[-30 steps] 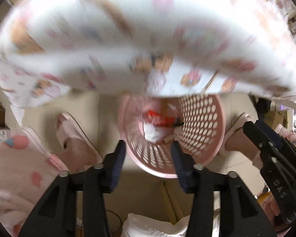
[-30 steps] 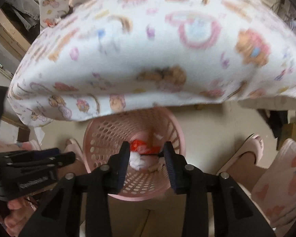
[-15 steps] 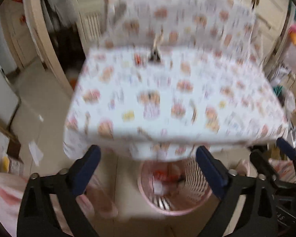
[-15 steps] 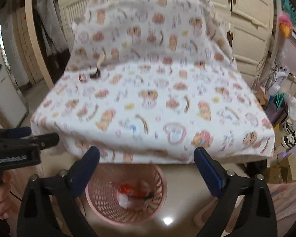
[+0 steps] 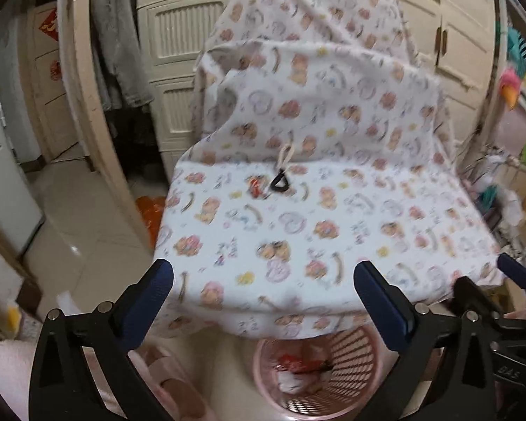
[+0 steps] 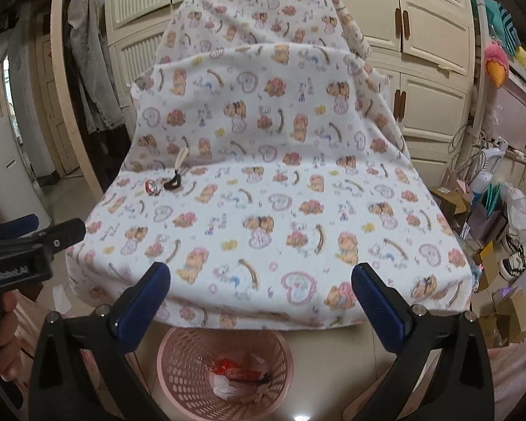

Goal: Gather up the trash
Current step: 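Raise both tools back toward the chair seat, then grasp the small orange cap with the left gripper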

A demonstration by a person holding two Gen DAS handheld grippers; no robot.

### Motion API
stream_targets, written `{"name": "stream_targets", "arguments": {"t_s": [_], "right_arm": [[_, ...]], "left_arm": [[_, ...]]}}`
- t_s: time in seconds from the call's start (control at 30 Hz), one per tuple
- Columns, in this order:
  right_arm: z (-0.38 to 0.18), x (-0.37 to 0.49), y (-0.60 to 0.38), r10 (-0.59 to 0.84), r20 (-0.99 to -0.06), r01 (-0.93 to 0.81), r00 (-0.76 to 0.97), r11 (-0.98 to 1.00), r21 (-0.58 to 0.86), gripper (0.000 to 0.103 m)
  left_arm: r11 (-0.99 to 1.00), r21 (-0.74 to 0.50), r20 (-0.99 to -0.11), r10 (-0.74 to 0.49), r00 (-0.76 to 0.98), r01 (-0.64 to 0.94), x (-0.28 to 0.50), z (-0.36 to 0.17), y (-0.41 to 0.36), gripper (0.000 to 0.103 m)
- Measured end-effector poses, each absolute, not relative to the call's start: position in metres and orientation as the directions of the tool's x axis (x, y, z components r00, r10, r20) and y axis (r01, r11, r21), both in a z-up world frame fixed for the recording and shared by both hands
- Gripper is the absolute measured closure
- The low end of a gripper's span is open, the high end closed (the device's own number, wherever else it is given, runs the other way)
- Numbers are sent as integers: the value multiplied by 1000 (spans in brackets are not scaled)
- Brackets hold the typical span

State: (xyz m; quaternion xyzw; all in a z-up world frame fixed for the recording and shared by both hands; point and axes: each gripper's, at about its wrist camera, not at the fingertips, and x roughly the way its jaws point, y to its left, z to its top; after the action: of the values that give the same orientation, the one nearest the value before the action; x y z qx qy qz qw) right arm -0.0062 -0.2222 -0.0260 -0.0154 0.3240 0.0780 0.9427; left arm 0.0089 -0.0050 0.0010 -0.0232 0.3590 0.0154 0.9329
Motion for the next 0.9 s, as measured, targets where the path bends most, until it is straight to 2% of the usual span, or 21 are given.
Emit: {"name": "stream_targets", "arguments": {"t_s": [0.13,0.23,0.4,0.57,0.63,0.83,0.87,0.9], "right_arm": [[-4,-1,-219,139,-579,-181,803,983,-15,0],[12,6,-218,153,-560,-201,814,979,-25,0],[40,22,-214,170,-533,-239,829,969,-62,0],[49,42,-215,183,-533,-268,826,960,-86,0],[44,50,-220,176,-542,-251,821,966,-67,0],[12,71,-230,155,-581,-220,799,975,-42,0],[8,74,-231,154,-587,-220,795,975,-42,0],[3,78,-231,157,-594,-224,789,974,-40,0]], "left_arm": [[998,-59,-648,-16,762,-30,14,22,-3,1],[996,-51,-592,34,805,-79,18,42,4,1],[995,-51,-570,38,821,-81,35,65,18,1],[997,14,-599,65,798,-71,63,64,36,1],[995,-46,-622,45,782,-93,75,55,52,1],[975,-199,-761,-88,643,-102,122,20,82,3],[968,-232,-778,-124,616,-98,129,14,85,5],[963,-254,-789,-150,595,-94,135,8,86,13]]}}
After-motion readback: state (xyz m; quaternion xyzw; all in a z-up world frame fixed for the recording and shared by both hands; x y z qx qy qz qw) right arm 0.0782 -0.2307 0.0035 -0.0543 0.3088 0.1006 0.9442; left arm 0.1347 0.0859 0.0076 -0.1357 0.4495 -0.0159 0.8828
